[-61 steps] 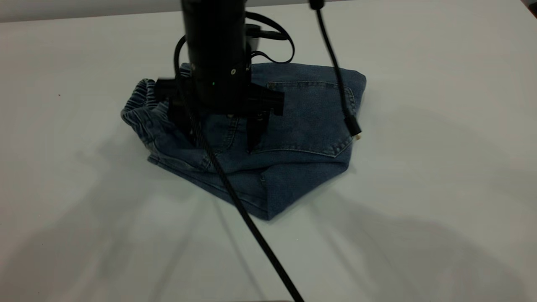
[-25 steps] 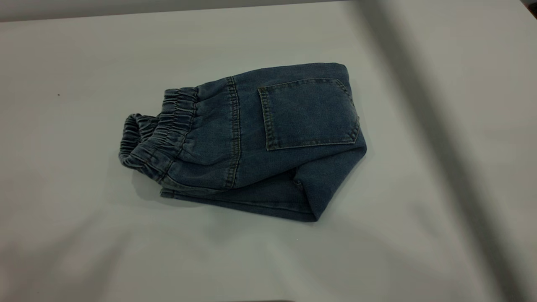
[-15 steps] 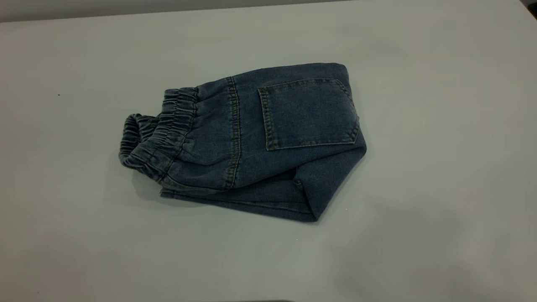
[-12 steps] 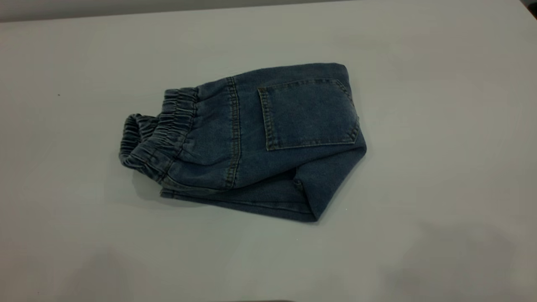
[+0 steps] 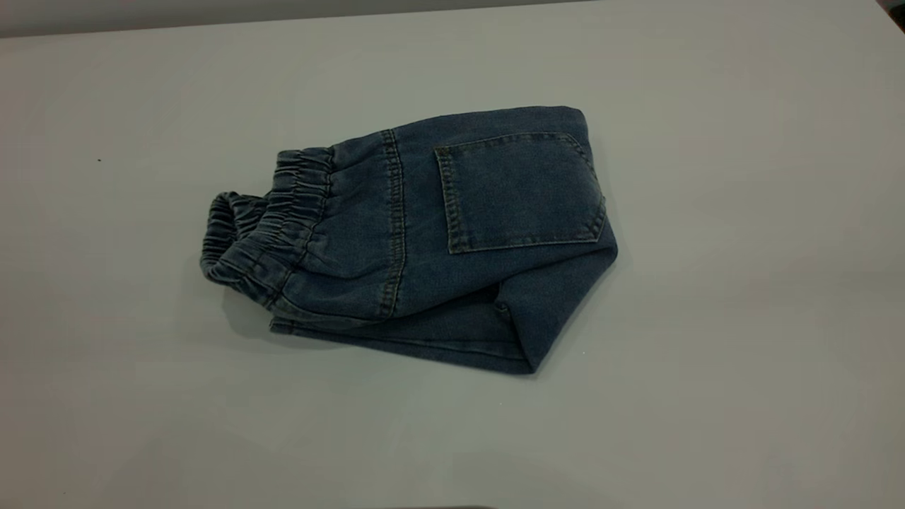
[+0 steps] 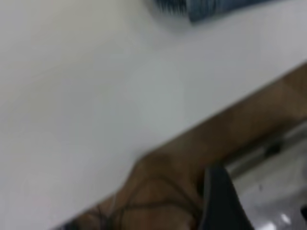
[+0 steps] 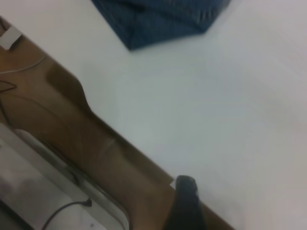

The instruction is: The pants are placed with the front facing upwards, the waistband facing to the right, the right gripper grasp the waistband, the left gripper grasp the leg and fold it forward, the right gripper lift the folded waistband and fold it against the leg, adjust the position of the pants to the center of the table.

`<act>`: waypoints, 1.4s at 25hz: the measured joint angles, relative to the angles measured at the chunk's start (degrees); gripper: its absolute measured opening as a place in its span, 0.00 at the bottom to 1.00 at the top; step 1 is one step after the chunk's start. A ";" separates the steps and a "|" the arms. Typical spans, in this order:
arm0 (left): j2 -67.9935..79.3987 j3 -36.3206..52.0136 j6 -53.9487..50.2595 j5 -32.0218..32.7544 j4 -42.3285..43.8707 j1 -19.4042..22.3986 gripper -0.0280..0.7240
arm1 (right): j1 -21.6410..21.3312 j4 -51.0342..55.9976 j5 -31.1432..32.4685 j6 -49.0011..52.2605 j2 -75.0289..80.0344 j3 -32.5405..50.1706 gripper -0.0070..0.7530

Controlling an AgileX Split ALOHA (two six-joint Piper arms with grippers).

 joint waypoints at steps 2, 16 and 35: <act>-0.16 3.66 -0.30 -0.89 -0.05 0.00 0.54 | 0.00 0.96 -1.55 0.00 -4.50 5.00 0.66; -0.22 10.37 -1.13 -4.18 -2.58 0.00 0.54 | 0.00 6.76 -2.33 -2.65 -24.00 13.75 0.66; -2.04 10.42 -1.30 -4.18 -2.69 2.70 0.54 | -6.61 6.88 -2.33 -2.83 -24.29 13.75 0.66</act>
